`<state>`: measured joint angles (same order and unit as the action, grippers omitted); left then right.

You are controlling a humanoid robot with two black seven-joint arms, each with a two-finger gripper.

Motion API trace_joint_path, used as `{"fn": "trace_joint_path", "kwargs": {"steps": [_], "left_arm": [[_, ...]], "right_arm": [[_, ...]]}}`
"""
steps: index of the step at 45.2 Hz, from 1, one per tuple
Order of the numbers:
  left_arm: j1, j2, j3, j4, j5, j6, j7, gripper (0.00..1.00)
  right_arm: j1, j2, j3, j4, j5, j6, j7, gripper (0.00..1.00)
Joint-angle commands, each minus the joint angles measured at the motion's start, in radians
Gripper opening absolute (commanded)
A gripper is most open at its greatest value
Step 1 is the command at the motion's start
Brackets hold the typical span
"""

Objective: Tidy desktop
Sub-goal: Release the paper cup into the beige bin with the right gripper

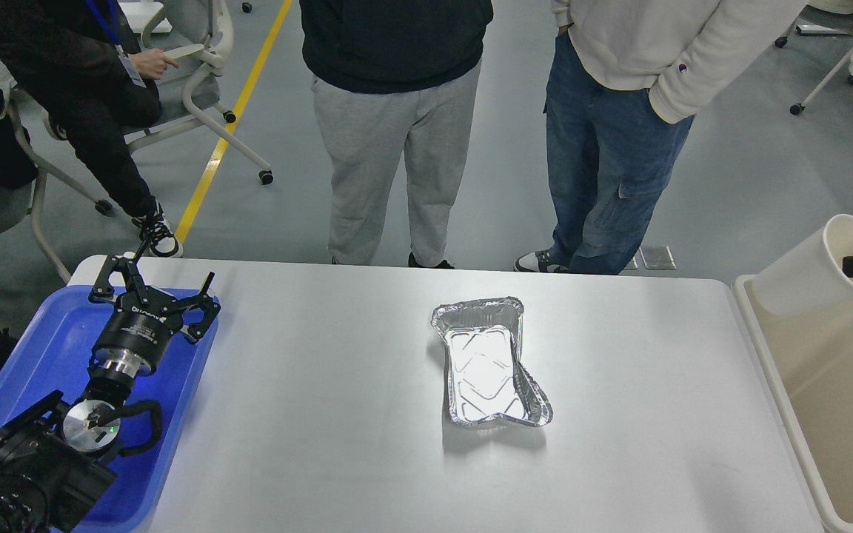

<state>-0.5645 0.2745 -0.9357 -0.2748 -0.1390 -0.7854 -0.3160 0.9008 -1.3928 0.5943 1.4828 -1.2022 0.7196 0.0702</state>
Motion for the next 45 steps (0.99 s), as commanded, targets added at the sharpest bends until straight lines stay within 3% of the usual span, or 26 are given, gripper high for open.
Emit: {"fn": "trace_joint_path", "kwargs": {"steps": [1,23,45], "left_arm": [[0.0,0.0,0.0,-0.001,-0.001,0.0,0.0,1.0],[0.0,0.0,0.0,0.0,0.001,0.0,0.0,1.0],[0.0,0.0,0.0,0.0,-0.001,0.0,0.0,1.0]], "right_arm": [[-0.003,0.017,-0.134,-0.087,0.078,-0.133,0.0,0.0],[-0.016,0.097,-0.366,-0.335,0.334,-0.371,0.0,0.0],[-0.143,0.276,-0.39,-0.622,0.516,-0.453,0.002,0.0]]}}
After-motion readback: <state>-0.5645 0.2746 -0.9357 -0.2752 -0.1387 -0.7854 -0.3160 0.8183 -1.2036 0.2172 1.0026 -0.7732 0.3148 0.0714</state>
